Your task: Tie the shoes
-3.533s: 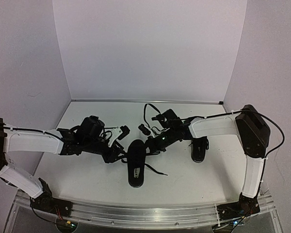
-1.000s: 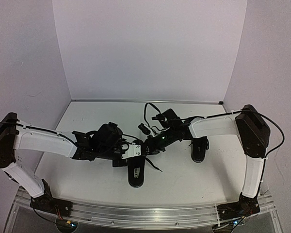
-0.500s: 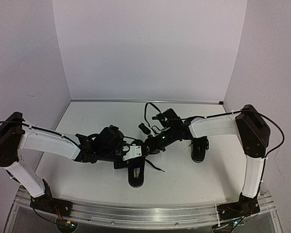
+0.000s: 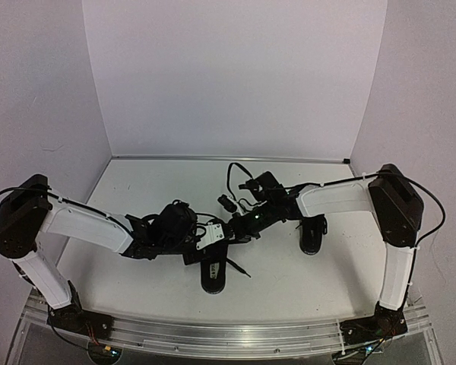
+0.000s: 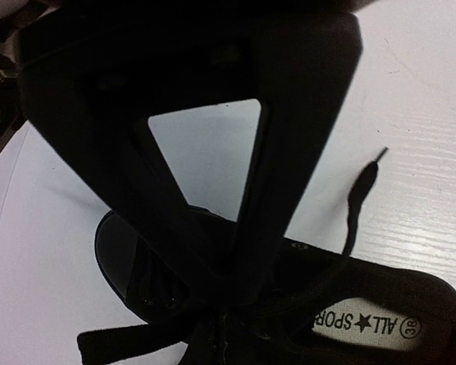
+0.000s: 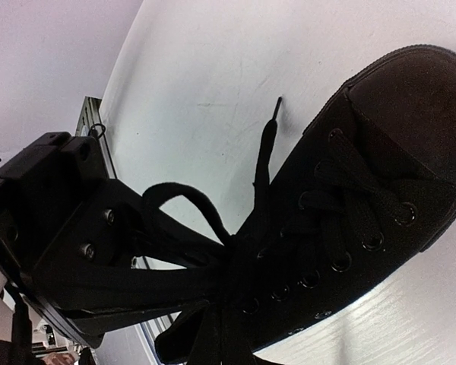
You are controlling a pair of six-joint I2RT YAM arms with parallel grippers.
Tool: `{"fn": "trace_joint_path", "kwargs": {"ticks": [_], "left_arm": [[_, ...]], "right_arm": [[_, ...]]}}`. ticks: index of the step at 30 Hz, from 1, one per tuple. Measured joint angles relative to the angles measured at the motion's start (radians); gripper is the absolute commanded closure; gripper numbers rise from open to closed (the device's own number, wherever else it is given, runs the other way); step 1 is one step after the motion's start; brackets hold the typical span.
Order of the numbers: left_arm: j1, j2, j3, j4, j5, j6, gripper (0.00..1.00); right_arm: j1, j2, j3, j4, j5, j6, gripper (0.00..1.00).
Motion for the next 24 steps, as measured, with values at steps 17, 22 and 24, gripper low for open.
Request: {"fn": "trace_joint_path", "kwargs": {"ticks": [17, 22, 24], "left_arm": [[0.0, 0.002, -0.088, 0.18, 0.042, -0.098, 1.0], [0.0, 0.011, -0.093, 0.207, 0.044, -0.11, 1.0], [0.0, 0.012, -0.093, 0.21, 0.044, -0.112, 1.0]], "right_arm": [[-0.003, 0.006, -0.005, 0.061, -0.055, 0.047, 0.81], [-0.034, 0.005, -0.046, 0.076, -0.077, 0.052, 0.69], [-0.064, -0.002, -0.067, 0.076, -0.075, 0.057, 0.68]]}}
